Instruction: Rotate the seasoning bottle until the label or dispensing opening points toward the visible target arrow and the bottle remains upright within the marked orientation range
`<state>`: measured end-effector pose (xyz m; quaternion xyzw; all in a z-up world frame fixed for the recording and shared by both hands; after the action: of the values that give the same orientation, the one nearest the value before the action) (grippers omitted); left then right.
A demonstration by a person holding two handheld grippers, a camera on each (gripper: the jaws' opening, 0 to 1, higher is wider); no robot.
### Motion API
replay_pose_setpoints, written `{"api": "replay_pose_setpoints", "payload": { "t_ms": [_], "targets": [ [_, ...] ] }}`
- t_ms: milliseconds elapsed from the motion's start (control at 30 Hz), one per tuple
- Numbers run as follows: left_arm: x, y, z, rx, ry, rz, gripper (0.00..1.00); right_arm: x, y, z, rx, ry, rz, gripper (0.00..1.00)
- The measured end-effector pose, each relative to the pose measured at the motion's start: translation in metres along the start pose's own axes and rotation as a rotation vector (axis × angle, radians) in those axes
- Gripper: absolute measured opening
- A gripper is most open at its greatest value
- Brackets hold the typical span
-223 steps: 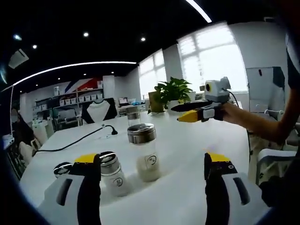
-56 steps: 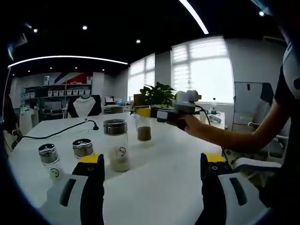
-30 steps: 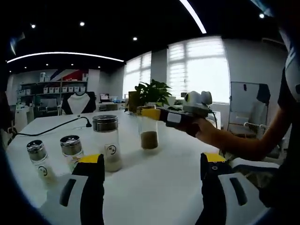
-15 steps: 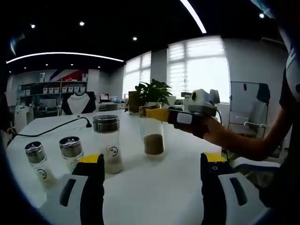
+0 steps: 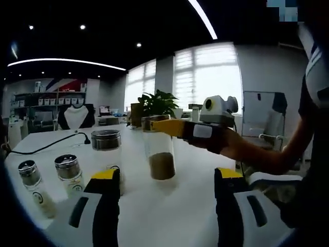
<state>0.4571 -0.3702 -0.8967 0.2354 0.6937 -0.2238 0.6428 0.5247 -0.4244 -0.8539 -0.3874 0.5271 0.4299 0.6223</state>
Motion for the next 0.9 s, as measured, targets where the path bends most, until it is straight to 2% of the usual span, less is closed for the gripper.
{"api": "replay_pose_setpoints", "payload": {
  "t_ms": [100, 233, 400, 567, 733, 900],
  "targets": [
    [-0.003, -0.003, 0.001, 0.017, -0.014, 0.008, 0.79, -0.001, 0.005, 0.003, -0.019, -0.007, 0.005, 0.36],
    [-0.012, -0.007, 0.0, 0.052, -0.056, -0.033, 0.77, -0.003, 0.015, 0.008, -0.048, -0.013, 0.008, 0.36],
    [-0.01, -0.007, 0.003, 0.054, -0.047, -0.012, 0.76, -0.003, 0.027, 0.014, -0.086, -0.016, 0.018, 0.36],
    [-0.007, -0.009, 0.004, 0.062, -0.034, -0.012, 0.76, -0.002, 0.037, 0.019, -0.117, -0.016, 0.027, 0.36],
    [-0.003, -0.007, 0.006, 0.072, -0.028, -0.047, 0.76, -0.003, 0.049, 0.025, -0.154, -0.015, 0.024, 0.36],
    [-0.003, -0.006, 0.007, 0.077, -0.025, -0.028, 0.74, -0.002, 0.059, 0.031, -0.196, -0.012, 0.03, 0.36]
  ]
}}
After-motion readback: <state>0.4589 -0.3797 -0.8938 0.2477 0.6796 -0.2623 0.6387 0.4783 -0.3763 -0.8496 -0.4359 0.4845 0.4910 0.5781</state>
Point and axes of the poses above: the point that each gripper's makers call its tool centre point, and the gripper's own axes: z roughly forward along the fingers, y roughly to its left, x roughly out of its underside, the point moved 1 cm from there along -z, roughly backward along the fingers, and after that the axes turned 15 degrees about -x, right-handed, at the moved point
